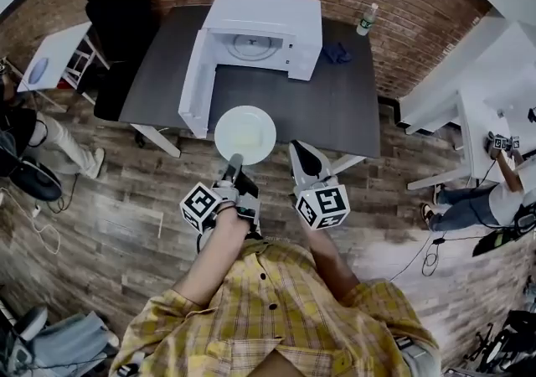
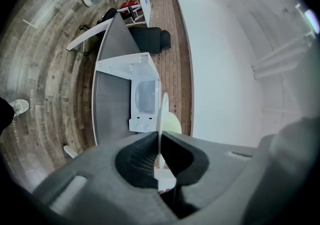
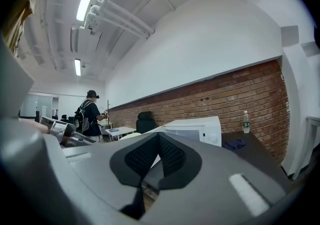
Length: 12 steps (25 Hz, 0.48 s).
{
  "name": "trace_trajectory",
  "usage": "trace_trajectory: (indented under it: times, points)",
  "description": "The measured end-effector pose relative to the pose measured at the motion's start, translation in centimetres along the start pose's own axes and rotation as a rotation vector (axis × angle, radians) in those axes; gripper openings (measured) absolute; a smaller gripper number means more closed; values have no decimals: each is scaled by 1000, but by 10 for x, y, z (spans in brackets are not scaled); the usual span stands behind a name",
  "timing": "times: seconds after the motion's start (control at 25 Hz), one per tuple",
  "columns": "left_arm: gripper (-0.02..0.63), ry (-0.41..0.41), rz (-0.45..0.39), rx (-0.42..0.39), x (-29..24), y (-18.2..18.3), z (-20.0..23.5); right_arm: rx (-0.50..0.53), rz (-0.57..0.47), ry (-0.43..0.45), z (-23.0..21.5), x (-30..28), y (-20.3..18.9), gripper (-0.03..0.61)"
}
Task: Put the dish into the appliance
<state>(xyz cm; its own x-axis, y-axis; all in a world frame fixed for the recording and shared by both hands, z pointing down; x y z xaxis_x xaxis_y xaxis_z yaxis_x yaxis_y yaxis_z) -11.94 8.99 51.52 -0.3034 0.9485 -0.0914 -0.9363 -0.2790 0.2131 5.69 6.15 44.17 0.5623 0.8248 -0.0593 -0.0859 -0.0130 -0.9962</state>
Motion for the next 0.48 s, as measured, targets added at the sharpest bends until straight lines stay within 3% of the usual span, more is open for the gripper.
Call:
trace_trajectory:
  times: [0.48]
  points:
    - [11,24,65,-9,-77,46,-17,4,9,-58,-23,-71,8,5]
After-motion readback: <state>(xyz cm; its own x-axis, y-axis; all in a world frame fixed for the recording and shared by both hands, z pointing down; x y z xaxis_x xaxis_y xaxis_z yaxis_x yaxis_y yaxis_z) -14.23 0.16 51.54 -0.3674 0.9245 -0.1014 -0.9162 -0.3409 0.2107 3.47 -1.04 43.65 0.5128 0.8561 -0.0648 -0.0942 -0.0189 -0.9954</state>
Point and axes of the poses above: the fingertips, and each gripper's own axes: x backward along the fingers, z to its left, y out of its top, the point moved 5 cm from there along x, backward along the fingers, and after that the axes turned 11 degrees about x, right-handed, at the moved point
